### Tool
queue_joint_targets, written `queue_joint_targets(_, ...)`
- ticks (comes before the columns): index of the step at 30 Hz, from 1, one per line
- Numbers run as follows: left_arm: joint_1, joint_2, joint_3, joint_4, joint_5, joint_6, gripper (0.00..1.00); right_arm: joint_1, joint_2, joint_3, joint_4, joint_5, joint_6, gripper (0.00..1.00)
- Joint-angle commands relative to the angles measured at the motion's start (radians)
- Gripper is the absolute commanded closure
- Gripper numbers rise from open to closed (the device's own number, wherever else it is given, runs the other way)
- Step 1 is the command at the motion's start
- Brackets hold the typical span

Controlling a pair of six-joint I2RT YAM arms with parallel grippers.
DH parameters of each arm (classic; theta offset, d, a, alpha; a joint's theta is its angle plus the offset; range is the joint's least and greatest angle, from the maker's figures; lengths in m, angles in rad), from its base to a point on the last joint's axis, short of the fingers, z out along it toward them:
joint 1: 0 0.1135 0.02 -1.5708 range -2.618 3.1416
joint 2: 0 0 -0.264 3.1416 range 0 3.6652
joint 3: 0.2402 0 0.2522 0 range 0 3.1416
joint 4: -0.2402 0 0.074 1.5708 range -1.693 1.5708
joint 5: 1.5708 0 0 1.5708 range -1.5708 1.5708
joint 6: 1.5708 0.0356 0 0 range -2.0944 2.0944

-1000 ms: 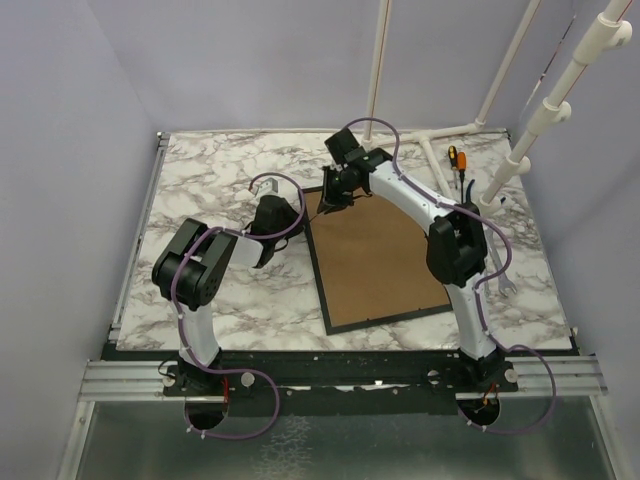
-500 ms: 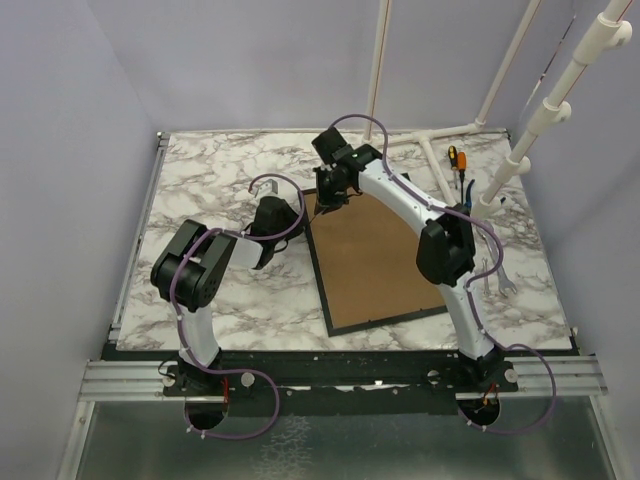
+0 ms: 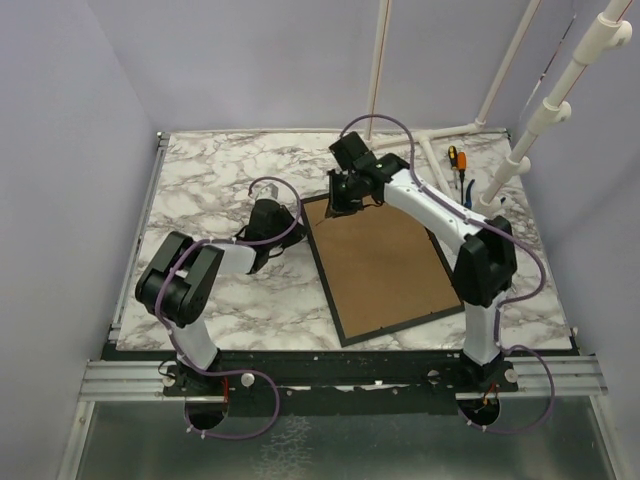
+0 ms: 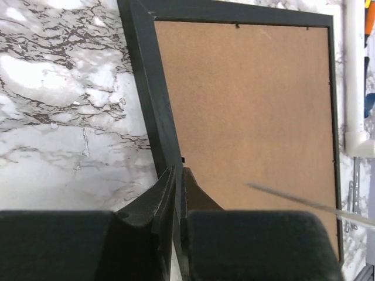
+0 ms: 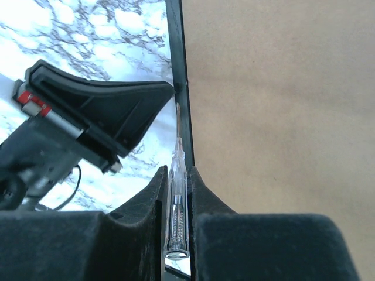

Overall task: Take the photo out of the frame
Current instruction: Release the photo frame item from the photo frame.

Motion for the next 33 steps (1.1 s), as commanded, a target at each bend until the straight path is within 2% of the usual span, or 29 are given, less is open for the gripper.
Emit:
queue_joint_targets(1,0.016,-0.080,-0.007,-0.069,0.019,0.036,0.91,-0.013,-0.181,-0.113,0.113,0.132,-0.029,0.99)
queue_joint_targets(5,0.024,-0.118,0.002,-0.118,-0.023,0.068,0.87,-0.016,-0.267,-0.215,0.112,0.183,-0.042,0.99)
queue_joint_targets(11,0.026,-0.105,0.071,-0.142,-0.063,0.133,0.63,-0.016,-0.456,-0.440,0.173,0.315,-0.025,0.99)
queue_joint_targets(18,0.025,-0.029,0.223,-0.136,-0.079,0.322,0.54,-0.016,-0.666,-0.694,0.271,0.315,-0.009,0.99)
queue_joint_targets(19,0.026,-0.007,0.256,-0.145,-0.070,0.357,0.46,-0.016,-0.693,-0.719,0.269,0.319,0.007,0.99)
queue_joint_targets(20,0.026,0.017,0.289,-0.157,-0.061,0.388,0.22,-0.015,-0.718,-0.738,0.262,0.324,0.022,1.00)
queue_joint_targets(21,0.026,0.045,0.323,-0.177,-0.070,0.406,0.04,-0.015,-0.742,-0.755,0.253,0.327,0.035,0.99)
queue_joint_targets(22,0.027,0.067,0.347,-0.185,-0.068,0.422,0.02,-0.015,-0.768,-0.769,0.241,0.334,0.049,0.99)
queue_joint_targets(26,0.032,0.135,0.414,-0.190,-0.013,0.503,0.02,-0.016,-0.862,-0.796,0.156,0.397,0.098,0.99)
queue_joint_targets(33,0.032,0.222,0.529,-0.291,0.095,0.660,0.11,-0.017,-0.992,-0.809,-0.079,0.582,0.259,1.00)
